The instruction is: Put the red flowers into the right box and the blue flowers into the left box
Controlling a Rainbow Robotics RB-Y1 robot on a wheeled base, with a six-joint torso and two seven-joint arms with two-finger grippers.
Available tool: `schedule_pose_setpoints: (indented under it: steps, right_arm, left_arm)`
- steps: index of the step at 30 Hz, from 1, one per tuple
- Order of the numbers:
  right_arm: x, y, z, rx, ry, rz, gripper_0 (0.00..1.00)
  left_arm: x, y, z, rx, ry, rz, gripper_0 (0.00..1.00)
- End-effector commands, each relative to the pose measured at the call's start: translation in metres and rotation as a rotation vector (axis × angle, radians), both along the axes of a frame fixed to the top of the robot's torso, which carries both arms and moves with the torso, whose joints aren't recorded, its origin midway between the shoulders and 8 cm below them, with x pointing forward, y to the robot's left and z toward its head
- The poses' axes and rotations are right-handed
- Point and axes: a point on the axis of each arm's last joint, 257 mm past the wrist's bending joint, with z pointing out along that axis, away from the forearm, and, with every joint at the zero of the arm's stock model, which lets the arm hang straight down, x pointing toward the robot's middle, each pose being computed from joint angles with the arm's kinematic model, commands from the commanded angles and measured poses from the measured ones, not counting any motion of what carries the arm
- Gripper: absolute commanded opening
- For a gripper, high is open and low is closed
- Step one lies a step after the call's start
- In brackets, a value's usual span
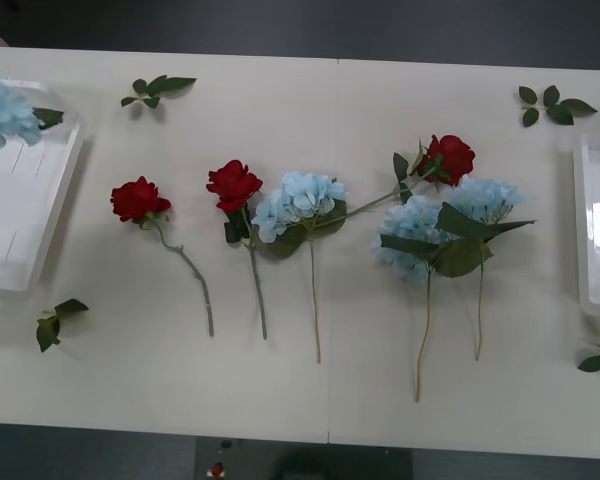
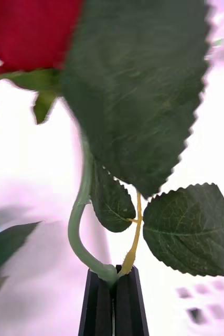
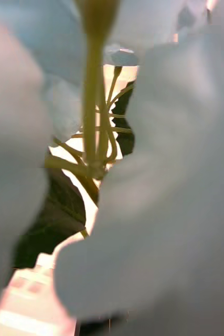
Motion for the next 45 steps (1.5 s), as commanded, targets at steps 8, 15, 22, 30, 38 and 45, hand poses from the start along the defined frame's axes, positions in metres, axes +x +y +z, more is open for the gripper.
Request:
schedule_pose_setpoints:
  steps: [8, 15, 22, 30, 38, 45]
  right_arm:
    - [0.010, -0.091, 0.042, 0.010, -0.055, -0.196, 0.00]
    - [0.007, -0.144, 0.029, -0.011, -0.076, -0.275, 0.00]
    - [0.000, -0.172, 0.002, -0.012, -0.060, -0.325, 0.00]
    - [-0.002, -0.175, -0.013, -0.015, -0.041, -0.332, 0.66]
    - [0.007, -0.157, -0.007, 0.036, -0.060, -0.283, 1.00]
    - [0.013, -0.114, 0.021, 0.041, -0.045, -0.070, 1.00]
  left_arm:
    - [0.076, 0.095, 0.027, 0.060, -0.123, 0.065, 0.00]
    - [0.088, 0.149, 0.005, 0.117, -0.138, 0.097, 0.00]
    - [0.093, 0.162, -0.028, 0.130, -0.151, 0.094, 0.25]
    - [0.094, 0.163, -0.028, 0.129, -0.156, 0.096, 0.95]
    - [0.093, 0.149, -0.006, 0.020, -0.169, 0.112, 1.00]
    - [0.070, 0.107, 0.033, -0.078, -0.072, 0.114, 1.00]
